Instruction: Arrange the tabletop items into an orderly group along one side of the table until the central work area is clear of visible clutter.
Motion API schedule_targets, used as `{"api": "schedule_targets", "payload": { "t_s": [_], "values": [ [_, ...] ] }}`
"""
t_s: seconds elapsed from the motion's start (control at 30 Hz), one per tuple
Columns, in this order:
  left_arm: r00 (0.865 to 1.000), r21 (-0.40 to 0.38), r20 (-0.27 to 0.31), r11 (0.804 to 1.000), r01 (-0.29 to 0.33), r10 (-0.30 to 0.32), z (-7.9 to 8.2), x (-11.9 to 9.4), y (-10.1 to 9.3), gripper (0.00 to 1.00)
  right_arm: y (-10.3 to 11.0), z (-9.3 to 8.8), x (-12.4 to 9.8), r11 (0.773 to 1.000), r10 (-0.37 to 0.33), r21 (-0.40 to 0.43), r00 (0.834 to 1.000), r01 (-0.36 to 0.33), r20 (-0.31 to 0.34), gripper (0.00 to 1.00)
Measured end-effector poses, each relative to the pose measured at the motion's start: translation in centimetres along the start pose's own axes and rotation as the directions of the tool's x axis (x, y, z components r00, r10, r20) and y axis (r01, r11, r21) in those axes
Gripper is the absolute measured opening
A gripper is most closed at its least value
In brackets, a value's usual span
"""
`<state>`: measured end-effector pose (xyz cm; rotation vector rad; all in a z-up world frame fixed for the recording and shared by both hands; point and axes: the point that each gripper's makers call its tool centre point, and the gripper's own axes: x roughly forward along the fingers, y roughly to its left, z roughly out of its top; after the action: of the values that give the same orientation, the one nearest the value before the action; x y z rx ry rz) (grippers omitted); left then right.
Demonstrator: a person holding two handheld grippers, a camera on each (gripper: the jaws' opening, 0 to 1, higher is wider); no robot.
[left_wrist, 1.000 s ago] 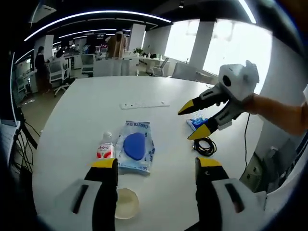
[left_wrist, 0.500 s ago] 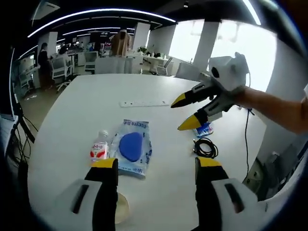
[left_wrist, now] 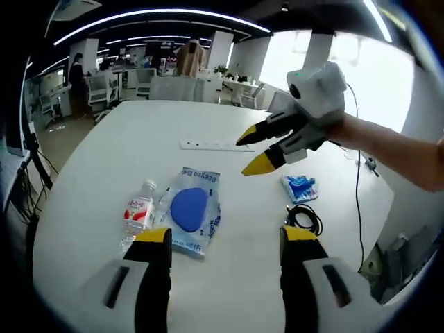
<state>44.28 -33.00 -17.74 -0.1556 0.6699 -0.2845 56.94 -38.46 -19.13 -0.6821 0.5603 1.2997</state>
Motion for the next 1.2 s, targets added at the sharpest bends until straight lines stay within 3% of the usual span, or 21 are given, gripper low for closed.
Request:
{"api": "schedule_targets", "payload": {
  "t_s": [0.27,0.57,0.87,1.2],
  "values": [
    [0.997,-0.058,0.022,0.996,-0.067,0.068,-0.4,0.5,-0.1,0.63,-0.5,-0.2,0.9,1.0,0.027,-0.012,1.0,-0.027,-0.009,0.38],
    [0.995,-0.161,0.029,0.983,-0.087,0.093,-1.7,1.6,-1.7,0.62,-1.3,0.0,1.0,0.998,0.045,-0.036,0.999,-0.045,-0.012,0.38],
    [0.989,-0.321,0.04,0.939,-0.121,0.141,-3.2,3.5,-2.0,0.63,-2.9,0.9,1.8,0.996,0.049,-0.071,0.998,-0.052,-0.038,0.38],
    [0.974,-0.406,0.015,0.892,-0.199,0.224,-4.9,4.9,-0.1,0.61,-4.3,2.1,4.5,0.993,0.073,-0.091,0.994,-0.08,-0.079,0.38]
  ]
}}
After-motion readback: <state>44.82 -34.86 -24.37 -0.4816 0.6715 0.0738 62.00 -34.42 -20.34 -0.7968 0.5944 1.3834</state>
